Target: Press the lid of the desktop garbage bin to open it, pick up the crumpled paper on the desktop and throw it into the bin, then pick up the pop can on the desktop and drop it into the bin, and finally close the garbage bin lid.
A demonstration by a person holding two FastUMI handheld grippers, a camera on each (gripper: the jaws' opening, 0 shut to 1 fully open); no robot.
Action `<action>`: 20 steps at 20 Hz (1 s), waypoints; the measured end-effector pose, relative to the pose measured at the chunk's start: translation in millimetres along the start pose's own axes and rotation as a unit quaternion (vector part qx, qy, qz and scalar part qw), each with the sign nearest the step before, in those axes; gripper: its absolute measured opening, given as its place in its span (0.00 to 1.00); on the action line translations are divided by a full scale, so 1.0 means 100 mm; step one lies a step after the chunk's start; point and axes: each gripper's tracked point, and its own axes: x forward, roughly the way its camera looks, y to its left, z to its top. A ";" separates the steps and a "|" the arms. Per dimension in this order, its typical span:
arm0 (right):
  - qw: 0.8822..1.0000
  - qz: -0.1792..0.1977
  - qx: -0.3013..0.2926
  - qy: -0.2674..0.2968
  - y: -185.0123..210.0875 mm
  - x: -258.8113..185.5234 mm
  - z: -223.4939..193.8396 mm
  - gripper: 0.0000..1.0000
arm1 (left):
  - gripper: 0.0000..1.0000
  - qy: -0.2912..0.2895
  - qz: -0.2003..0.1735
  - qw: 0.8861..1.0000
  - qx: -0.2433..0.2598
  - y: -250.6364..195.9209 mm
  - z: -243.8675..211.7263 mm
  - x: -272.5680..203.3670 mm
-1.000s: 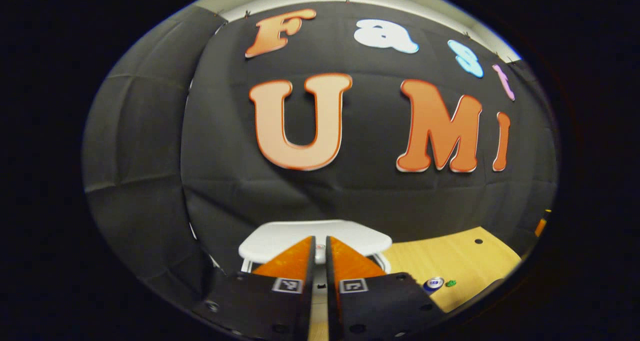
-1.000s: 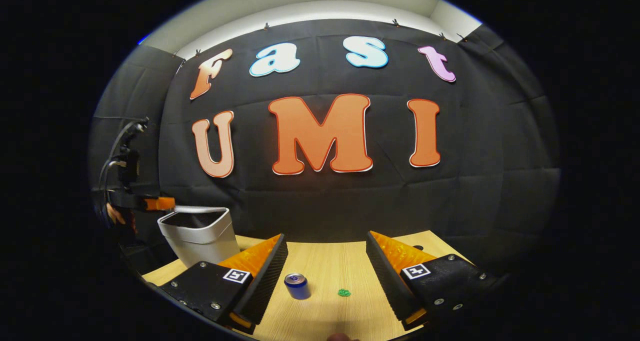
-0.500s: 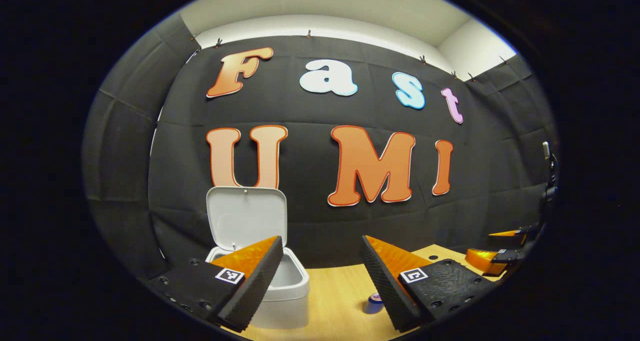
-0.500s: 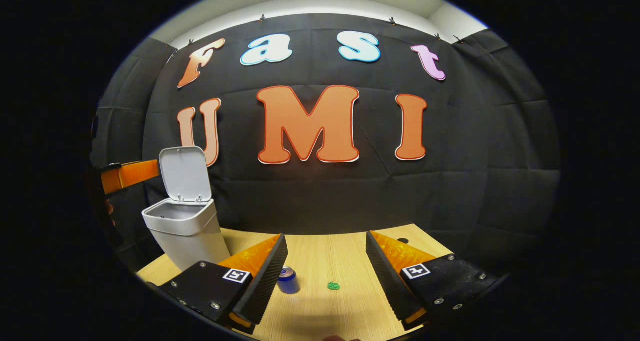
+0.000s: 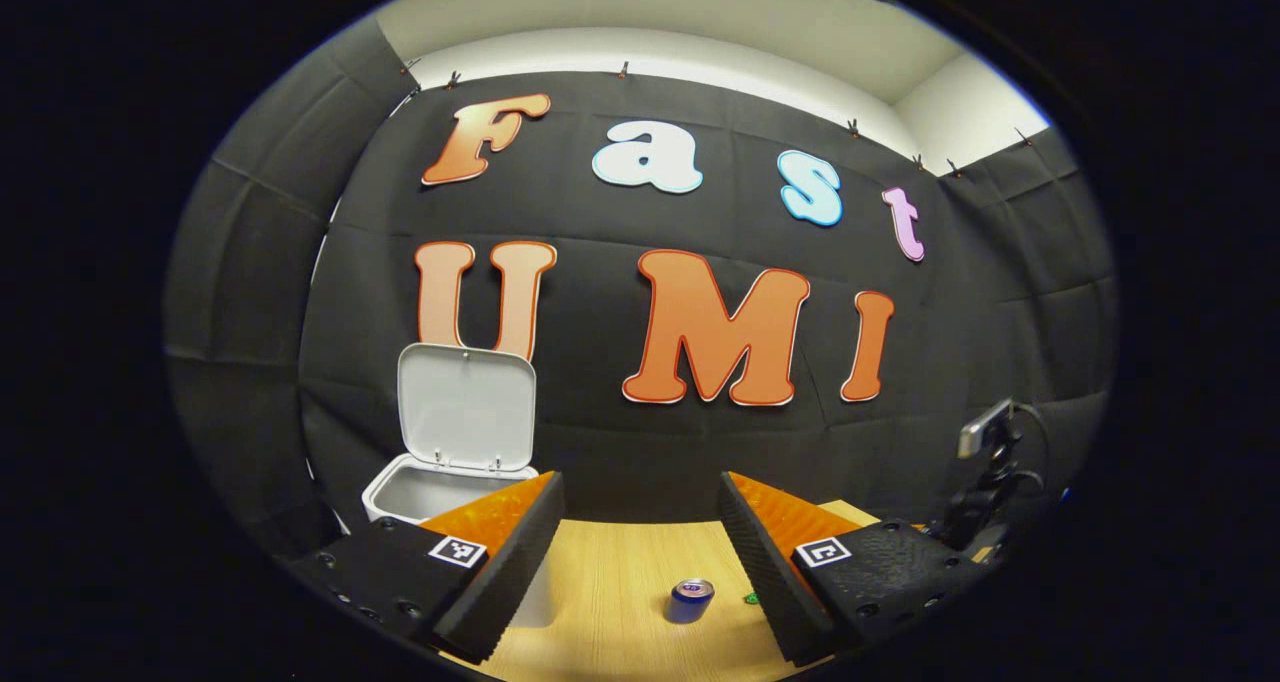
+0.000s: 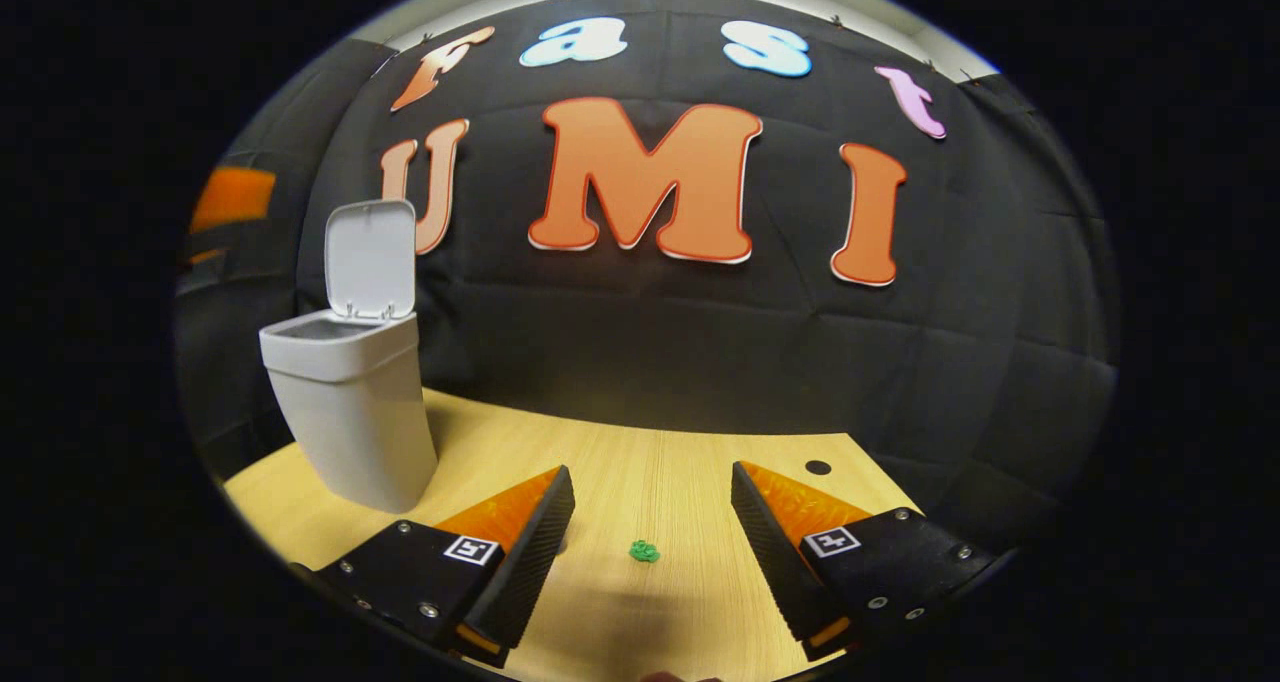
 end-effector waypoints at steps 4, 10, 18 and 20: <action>0.998 0.029 -0.016 0.061 -0.02 0.60 -0.64 0.95 | 0.96 -0.006 0.044 0.999 0.007 -0.08 0.15 -0.02; 0.984 0.043 -0.015 0.175 0.01 1.15 -1.52 0.92 | 0.96 -0.003 0.087 0.994 0.065 -0.15 0.29 -0.08; 0.973 0.042 -0.019 0.225 0.15 1.28 -1.95 0.40 | 0.97 0.023 0.095 0.993 0.069 -0.06 0.17 -0.01; 0.973 0.046 0.000 0.226 0.18 1.24 -1.88 0.28 | 0.97 0.027 0.088 0.993 0.071 -0.04 0.14 0.00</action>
